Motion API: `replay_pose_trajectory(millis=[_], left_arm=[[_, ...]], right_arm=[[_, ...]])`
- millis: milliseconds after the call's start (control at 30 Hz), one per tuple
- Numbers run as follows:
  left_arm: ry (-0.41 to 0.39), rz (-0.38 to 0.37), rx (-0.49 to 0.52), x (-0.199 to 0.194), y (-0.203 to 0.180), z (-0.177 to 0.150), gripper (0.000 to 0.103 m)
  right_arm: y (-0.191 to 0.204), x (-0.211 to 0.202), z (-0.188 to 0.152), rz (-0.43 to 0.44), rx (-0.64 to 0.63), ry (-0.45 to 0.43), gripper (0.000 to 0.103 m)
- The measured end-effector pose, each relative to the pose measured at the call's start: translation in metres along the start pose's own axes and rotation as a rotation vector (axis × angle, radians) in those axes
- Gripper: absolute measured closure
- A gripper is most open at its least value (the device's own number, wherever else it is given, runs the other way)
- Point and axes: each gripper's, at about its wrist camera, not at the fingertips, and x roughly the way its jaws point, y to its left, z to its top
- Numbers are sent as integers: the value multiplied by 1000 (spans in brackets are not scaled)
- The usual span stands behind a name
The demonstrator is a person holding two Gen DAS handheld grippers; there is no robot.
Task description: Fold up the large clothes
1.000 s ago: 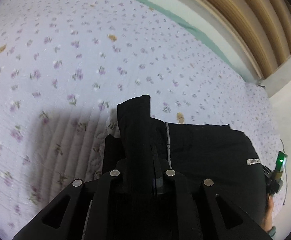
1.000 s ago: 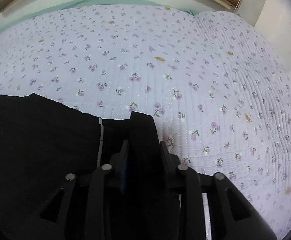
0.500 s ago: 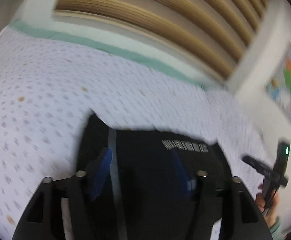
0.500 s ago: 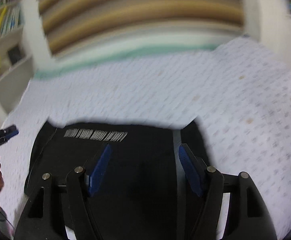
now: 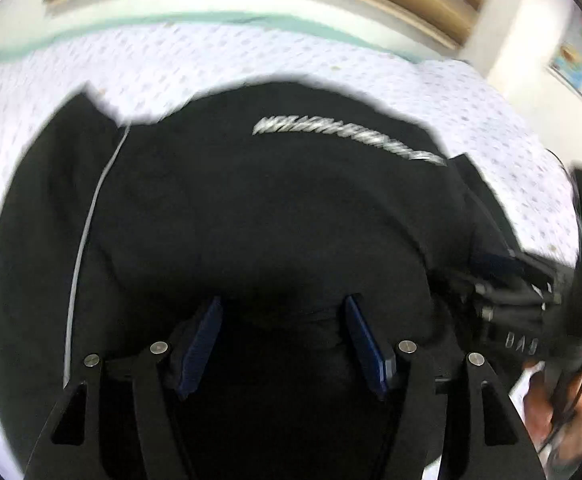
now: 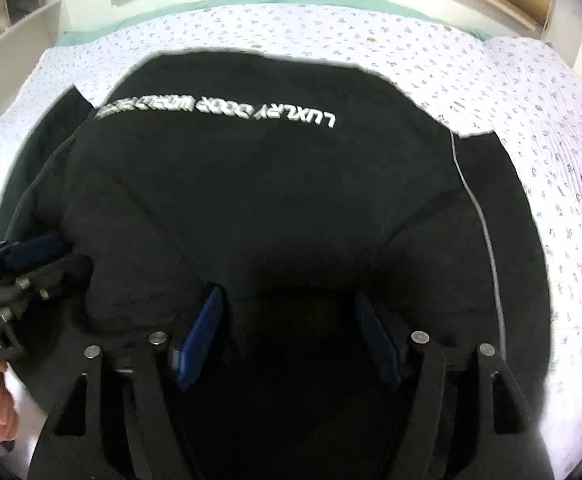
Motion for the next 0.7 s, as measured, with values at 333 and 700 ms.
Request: replay_pose_trajectory(millis=[333, 700], left_arm=[[115, -4, -260, 84, 40, 84, 39], [-42, -146, -143, -8, 31, 43, 37]], right_arm=[[-28, 81, 61, 0, 112, 110, 28], [-38, -25, -4, 251, 174, -81, 23]])
